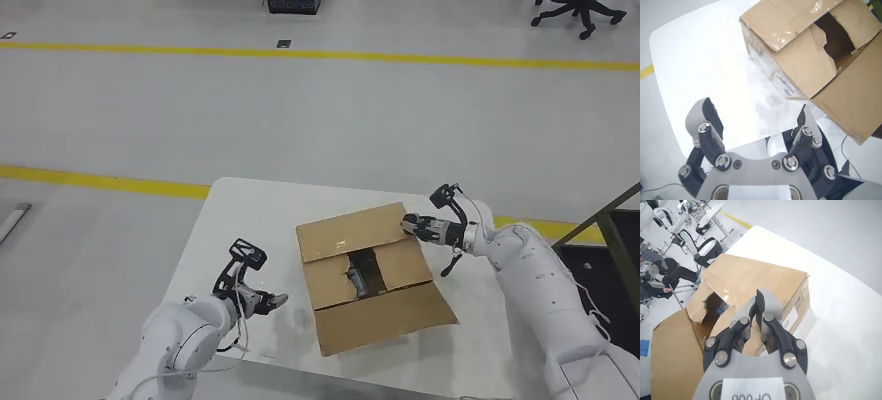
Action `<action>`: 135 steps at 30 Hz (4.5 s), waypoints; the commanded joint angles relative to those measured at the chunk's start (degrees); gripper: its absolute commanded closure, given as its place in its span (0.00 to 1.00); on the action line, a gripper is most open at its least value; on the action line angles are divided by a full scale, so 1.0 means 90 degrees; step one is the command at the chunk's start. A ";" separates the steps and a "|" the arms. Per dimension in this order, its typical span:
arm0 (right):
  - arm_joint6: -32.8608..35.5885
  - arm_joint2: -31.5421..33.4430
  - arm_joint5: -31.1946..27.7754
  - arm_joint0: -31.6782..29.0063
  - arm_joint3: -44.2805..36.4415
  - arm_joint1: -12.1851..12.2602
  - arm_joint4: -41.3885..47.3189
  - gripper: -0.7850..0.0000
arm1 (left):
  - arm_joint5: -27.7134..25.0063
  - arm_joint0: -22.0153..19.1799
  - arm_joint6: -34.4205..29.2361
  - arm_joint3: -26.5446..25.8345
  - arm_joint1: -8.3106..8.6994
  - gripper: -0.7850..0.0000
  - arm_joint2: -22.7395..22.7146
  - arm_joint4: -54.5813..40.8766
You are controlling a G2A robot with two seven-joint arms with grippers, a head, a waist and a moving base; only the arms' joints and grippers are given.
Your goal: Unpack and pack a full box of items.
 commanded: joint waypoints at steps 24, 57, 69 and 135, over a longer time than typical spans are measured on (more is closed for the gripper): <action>-0.0155 -0.0069 0.0103 -0.0333 -0.0289 0.0028 0.0535 1.00 | -0.2327 0.0037 0.0993 0.0185 0.0166 0.00 0.0931 0.2421; -0.0040 -0.0147 0.0206 -0.0516 -0.0454 0.0028 0.0776 1.00 | -0.3278 -0.0254 0.4380 0.0868 0.0294 1.00 0.1541 0.2607; 0.0485 0.0135 0.0182 -0.0773 -0.0976 0.0303 0.0470 1.00 | -0.2975 -0.0259 0.4037 0.0764 0.0292 1.00 0.1322 0.1199; -0.0670 0.2048 0.1565 -0.3150 -0.3722 0.0996 0.1335 1.00 | 0.1286 -0.2049 0.1326 0.2110 -0.0357 0.00 0.2737 0.2400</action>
